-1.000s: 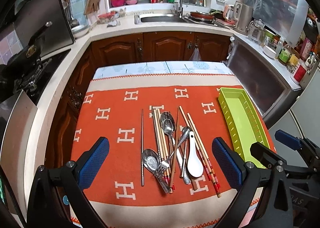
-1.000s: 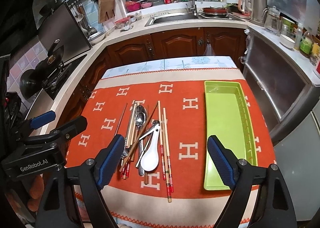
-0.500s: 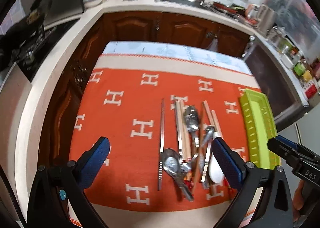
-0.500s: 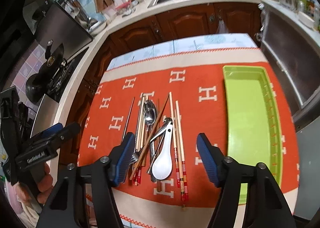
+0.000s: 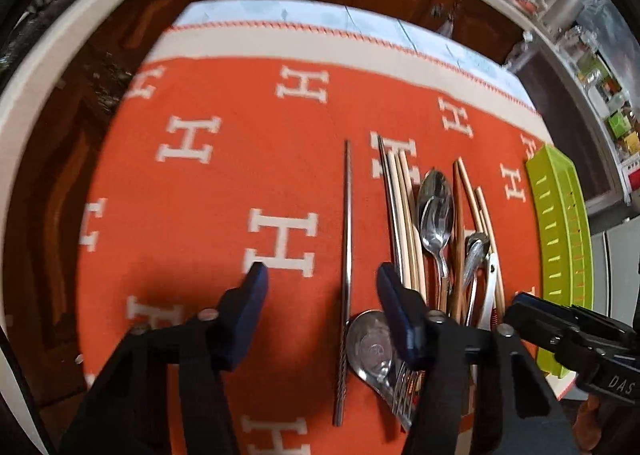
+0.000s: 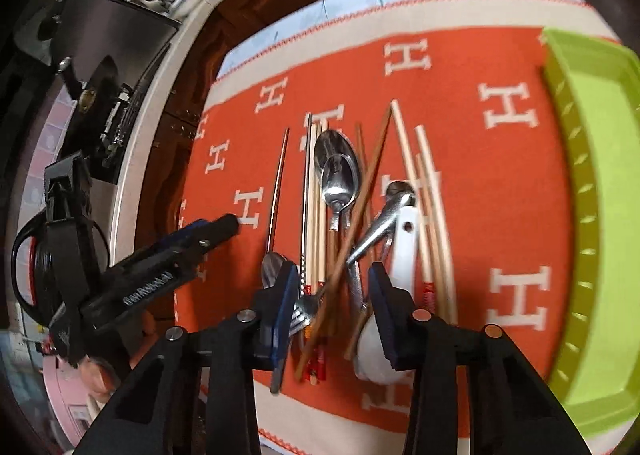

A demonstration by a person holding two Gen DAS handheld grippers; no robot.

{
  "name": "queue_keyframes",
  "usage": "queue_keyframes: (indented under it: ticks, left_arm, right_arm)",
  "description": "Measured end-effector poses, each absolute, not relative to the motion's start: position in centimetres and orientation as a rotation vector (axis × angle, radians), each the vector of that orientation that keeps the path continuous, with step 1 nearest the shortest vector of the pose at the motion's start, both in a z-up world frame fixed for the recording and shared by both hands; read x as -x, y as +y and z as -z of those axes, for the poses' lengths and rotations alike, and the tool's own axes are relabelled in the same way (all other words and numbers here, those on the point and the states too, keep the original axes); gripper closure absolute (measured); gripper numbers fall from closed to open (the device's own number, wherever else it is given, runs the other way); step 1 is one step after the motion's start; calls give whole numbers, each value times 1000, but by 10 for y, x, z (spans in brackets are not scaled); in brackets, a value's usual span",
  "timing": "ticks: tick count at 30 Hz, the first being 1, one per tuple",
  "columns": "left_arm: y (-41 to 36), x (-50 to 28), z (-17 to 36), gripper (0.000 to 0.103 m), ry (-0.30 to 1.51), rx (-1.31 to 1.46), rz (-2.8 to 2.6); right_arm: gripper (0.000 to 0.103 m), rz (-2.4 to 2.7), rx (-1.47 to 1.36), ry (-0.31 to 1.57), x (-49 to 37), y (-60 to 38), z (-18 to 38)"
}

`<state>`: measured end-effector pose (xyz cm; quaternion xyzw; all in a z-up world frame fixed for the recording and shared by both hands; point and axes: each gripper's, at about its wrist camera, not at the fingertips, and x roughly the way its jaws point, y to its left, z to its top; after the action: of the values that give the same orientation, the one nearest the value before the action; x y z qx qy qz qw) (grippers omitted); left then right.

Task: Organize utensils
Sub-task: 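Grasp a metal chopstick with the left tool while the right tool grasps a wooden chopstick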

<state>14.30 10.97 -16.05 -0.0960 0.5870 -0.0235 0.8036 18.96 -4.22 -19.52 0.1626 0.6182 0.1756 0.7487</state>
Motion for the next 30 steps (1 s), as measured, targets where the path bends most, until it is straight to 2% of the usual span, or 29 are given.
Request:
queue_keyframes:
  ticks: [9, 11, 19, 21, 22, 23, 30]
  left_arm:
    - [96, -161, 184, 53, 1291, 138, 18]
    - [94, -165, 188, 53, 1295, 118, 8]
    - [83, -174, 194, 54, 1289, 35, -17]
    - [78, -178, 194, 61, 1283, 22, -19]
    - [76, -178, 194, 76, 1280, 18, -14]
    - [75, -178, 193, 97, 1280, 16, -10]
    - [79, -176, 191, 100, 1293, 56, -11]
  right_arm:
    - [76, -341, -368, 1439, -221, -5, 237]
    - [82, -330, -357, 1450, -220, 0, 239]
    - [91, -294, -272, 1452, -221, 17, 242]
    - [92, -288, -270, 1452, -223, 19, 243]
    - [93, -287, -274, 1449, -224, 20, 244]
    - [93, -289, -277, 1446, -225, 22, 245]
    - [97, -304, -331, 1426, -220, 9, 244]
